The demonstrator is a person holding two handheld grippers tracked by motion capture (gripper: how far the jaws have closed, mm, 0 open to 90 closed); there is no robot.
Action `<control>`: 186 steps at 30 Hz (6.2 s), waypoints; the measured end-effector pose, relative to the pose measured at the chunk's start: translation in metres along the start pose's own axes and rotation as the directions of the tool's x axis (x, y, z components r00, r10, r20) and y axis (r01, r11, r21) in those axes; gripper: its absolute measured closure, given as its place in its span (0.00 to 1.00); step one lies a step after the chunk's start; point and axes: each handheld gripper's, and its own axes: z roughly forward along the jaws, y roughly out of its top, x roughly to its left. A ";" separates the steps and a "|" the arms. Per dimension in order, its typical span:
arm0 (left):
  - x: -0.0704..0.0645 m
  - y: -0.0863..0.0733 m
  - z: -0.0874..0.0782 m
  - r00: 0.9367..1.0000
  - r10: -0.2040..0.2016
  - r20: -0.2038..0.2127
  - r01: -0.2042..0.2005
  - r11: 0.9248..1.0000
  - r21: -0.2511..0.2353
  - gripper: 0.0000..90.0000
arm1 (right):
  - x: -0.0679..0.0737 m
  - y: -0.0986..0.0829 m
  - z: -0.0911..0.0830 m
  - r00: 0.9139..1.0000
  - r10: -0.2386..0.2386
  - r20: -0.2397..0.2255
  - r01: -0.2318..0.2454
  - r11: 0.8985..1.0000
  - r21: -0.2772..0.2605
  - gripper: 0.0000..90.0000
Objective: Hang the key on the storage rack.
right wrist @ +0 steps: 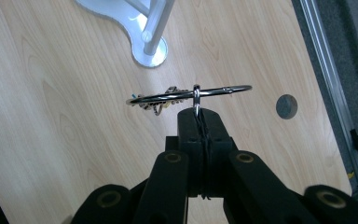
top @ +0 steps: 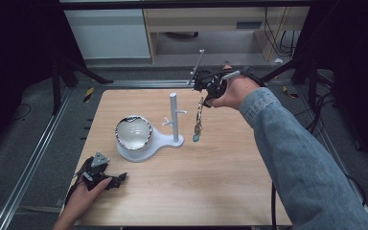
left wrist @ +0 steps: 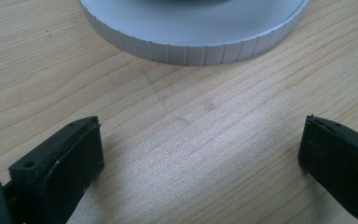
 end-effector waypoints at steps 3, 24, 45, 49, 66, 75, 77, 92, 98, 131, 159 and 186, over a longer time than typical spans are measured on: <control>0.000 0.000 0.000 1.000 0.000 0.000 0.000 1.000 0.000 0.00 | 0.001 0.005 -0.003 1.000 -0.012 0.002 0.012 1.000 -0.004 0.99; 0.000 0.000 0.000 1.000 0.002 0.003 -0.002 1.000 0.000 0.00 | 0.007 0.040 0.006 0.999 -0.051 -0.014 0.051 0.999 0.011 0.99; 0.000 0.000 0.000 1.000 0.003 0.004 -0.003 1.000 0.000 0.00 | 0.001 0.055 0.030 0.997 -0.050 -0.055 0.052 0.998 0.033 0.99; 0.000 0.000 0.000 1.000 0.004 0.004 -0.004 1.000 0.000 0.00 | -0.002 0.057 0.036 0.997 -0.045 -0.064 0.047 0.998 0.038 0.99; 0.000 0.000 0.000 1.000 0.005 0.005 -0.005 1.000 0.000 0.00 | -0.004 0.061 0.054 0.995 -0.034 -0.095 0.040 0.997 0.062 0.99; 0.000 0.000 0.000 1.000 0.005 0.005 -0.005 1.000 0.000 0.00 | -0.009 0.061 0.060 0.994 -0.022 -0.111 0.029 0.998 0.062 0.98; 0.000 0.000 0.000 1.000 0.005 0.005 -0.005 1.000 0.000 0.00 | -0.010 0.061 0.060 0.993 -0.019 -0.114 0.026 0.998 0.060 0.98; 0.000 0.000 0.000 1.000 0.005 0.005 -0.005 1.000 0.000 0.00 | -0.016 0.055 0.052 0.995 0.007 -0.096 -0.005 1.000 0.022 0.96; 0.001 0.000 0.000 1.000 0.005 0.005 -0.005 1.000 0.000 0.00 | -0.021 0.045 0.050 0.997 0.035 -0.068 -0.034 0.999 0.018 0.93; 0.000 0.000 0.000 1.000 0.006 0.003 -0.006 1.000 0.001 0.00 | -0.029 -0.045 0.075 0.959 0.279 0.051 -0.268 0.951 -0.155 0.11; -0.001 0.000 0.000 1.000 0.003 -0.002 -0.003 1.000 0.002 0.00 | 0.000 -0.159 0.165 0.905 0.425 0.033 -0.401 0.875 -0.272 0.12; -0.001 0.000 0.000 1.000 0.003 -0.002 -0.003 1.000 0.003 0.00 | 0.011 -0.259 0.208 0.759 0.650 0.016 -0.609 0.719 -0.334 0.08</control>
